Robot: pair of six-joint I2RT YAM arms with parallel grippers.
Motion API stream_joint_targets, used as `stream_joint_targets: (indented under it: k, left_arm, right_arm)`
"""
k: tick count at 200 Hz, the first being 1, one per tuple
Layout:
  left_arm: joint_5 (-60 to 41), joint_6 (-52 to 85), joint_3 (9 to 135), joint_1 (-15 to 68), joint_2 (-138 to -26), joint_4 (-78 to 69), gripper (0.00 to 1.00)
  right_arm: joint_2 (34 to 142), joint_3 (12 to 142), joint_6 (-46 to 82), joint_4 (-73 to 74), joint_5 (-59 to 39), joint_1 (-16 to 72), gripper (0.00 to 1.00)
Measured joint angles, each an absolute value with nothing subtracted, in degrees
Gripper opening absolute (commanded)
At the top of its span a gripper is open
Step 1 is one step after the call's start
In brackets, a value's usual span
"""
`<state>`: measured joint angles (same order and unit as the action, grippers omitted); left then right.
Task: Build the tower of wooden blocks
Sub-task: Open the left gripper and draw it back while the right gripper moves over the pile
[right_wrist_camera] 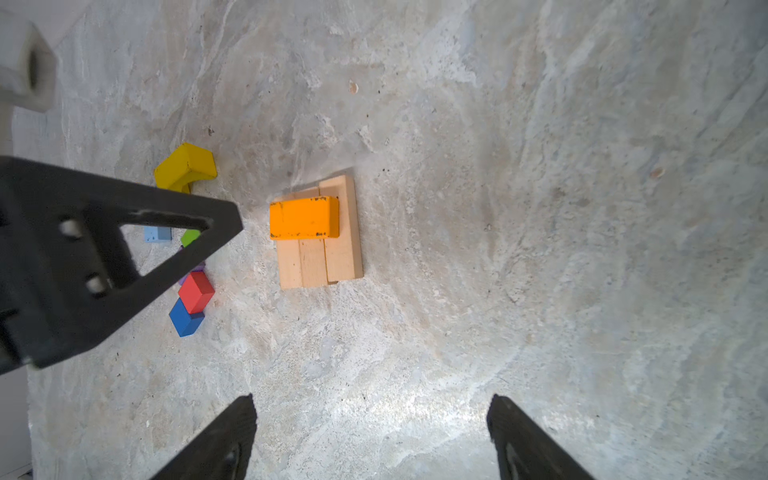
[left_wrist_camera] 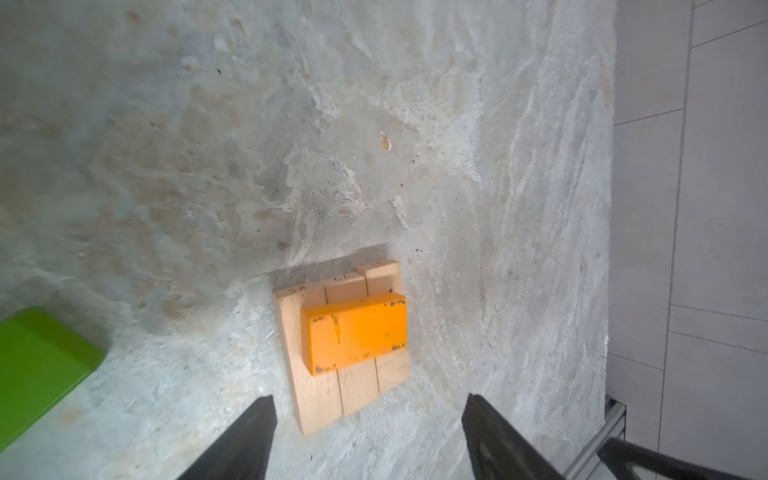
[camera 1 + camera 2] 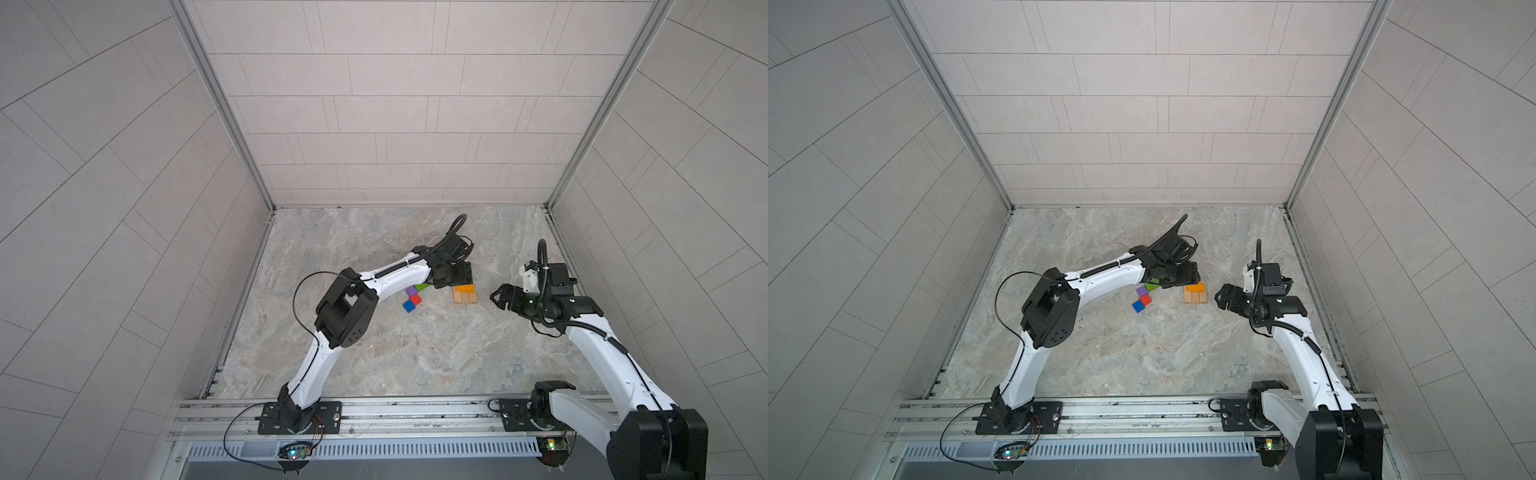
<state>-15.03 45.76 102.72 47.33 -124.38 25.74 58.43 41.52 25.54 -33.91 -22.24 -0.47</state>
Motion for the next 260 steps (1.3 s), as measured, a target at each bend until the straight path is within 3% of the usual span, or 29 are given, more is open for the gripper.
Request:
stream_joint_targets:
  k: [52,131,197,260]
  left_arm:
    - [-14.9,40.1,94.7,44.0,-111.7,29.0,1.00]
    - [-19.9,30.6,80.2,33.2,-96.7,36.6,1.00]
    - [-26.2,22.2,70.3,22.9,-85.0,40.6,1.00]
    - [-30.9,19.4,64.1,18.4,-79.4,38.6,1.00]
  right_arm:
    - [62.8,46.6,25.9,-33.9,-15.0,6.9,0.87]
    - [71.7,56.3,24.6,-36.4,-8.3,16.8,0.86]
    - [87.3,68.2,19.1,-37.4,-7.1,24.8,0.88]
    - [100.9,79.2,16.9,-40.0,-3.4,30.9,0.89]
